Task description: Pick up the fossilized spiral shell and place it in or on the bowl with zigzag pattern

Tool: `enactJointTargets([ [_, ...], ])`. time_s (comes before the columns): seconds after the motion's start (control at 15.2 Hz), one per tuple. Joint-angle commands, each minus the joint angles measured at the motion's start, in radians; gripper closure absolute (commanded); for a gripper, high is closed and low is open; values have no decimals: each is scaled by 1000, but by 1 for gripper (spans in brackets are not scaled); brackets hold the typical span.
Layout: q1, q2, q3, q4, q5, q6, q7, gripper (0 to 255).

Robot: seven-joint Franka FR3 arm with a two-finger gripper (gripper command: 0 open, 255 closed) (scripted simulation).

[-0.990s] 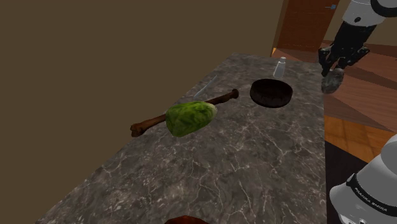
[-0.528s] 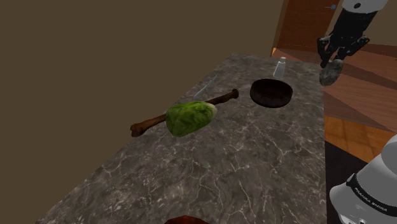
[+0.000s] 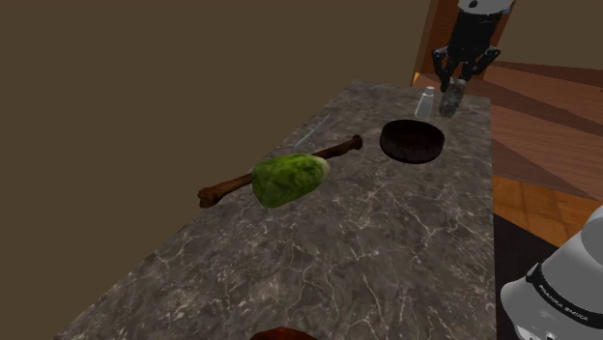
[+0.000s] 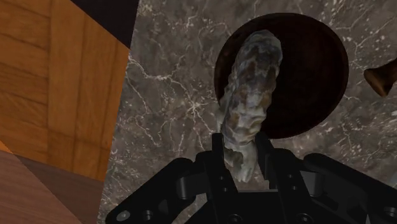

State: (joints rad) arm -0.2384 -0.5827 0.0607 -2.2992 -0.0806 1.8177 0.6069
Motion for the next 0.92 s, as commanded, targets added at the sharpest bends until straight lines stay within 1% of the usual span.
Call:
enactJointTargets([
  [0.0, 4, 78, 21, 62, 4, 14, 26, 255],
  [0.13, 8, 164, 45, 139, 4, 21, 55, 255],
  [0.86, 9, 171, 47, -3, 0, 169, 71, 255],
])
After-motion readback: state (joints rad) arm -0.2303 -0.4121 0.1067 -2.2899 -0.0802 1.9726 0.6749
